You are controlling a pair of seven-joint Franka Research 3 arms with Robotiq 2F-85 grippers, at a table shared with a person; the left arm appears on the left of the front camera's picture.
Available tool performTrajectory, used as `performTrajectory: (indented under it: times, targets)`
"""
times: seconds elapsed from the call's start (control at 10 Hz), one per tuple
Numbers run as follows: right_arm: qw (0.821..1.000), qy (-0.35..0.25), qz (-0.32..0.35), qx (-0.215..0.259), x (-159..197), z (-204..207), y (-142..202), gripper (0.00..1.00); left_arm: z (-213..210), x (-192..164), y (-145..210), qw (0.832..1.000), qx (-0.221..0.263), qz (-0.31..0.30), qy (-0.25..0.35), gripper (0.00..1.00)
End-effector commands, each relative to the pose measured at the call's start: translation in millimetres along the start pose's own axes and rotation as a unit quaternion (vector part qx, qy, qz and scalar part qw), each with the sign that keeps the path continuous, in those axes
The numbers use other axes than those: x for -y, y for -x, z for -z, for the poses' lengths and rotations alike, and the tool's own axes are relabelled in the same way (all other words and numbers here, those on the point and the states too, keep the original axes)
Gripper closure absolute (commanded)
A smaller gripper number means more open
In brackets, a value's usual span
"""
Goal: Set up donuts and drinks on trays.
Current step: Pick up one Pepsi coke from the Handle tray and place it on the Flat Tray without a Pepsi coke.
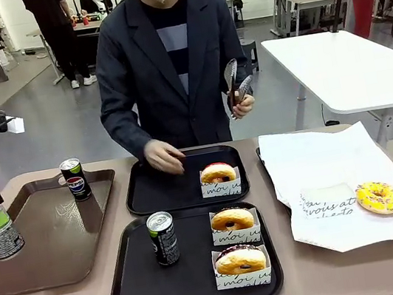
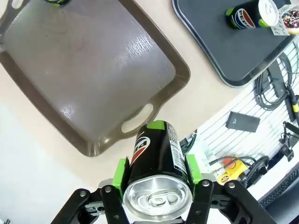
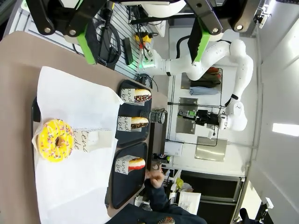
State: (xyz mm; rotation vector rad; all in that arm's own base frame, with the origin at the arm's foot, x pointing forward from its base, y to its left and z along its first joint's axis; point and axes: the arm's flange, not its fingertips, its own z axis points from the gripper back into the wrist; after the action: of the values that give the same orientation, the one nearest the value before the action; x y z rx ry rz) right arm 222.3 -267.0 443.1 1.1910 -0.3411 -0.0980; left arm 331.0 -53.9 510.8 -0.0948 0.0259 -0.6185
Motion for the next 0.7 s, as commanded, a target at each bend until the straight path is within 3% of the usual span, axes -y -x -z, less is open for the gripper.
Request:
performTrajectory:
  times: [0.0, 0.6]
  targets:
    - [1.0, -0.011, -0.011, 0.007, -0.1, -1.3, -2.2, 0.0, 4.0, 4.6, -29.2, 1.0, 0.008, -0.004, -0.019, 0.41]
    - [1.0, -0.011, -0.011, 0.007, -0.1, -1.3, -2.2, 0.0, 26.8, 64.6, -187.1, 0.998, 0.022, -0.029, -0.059, 0.41]
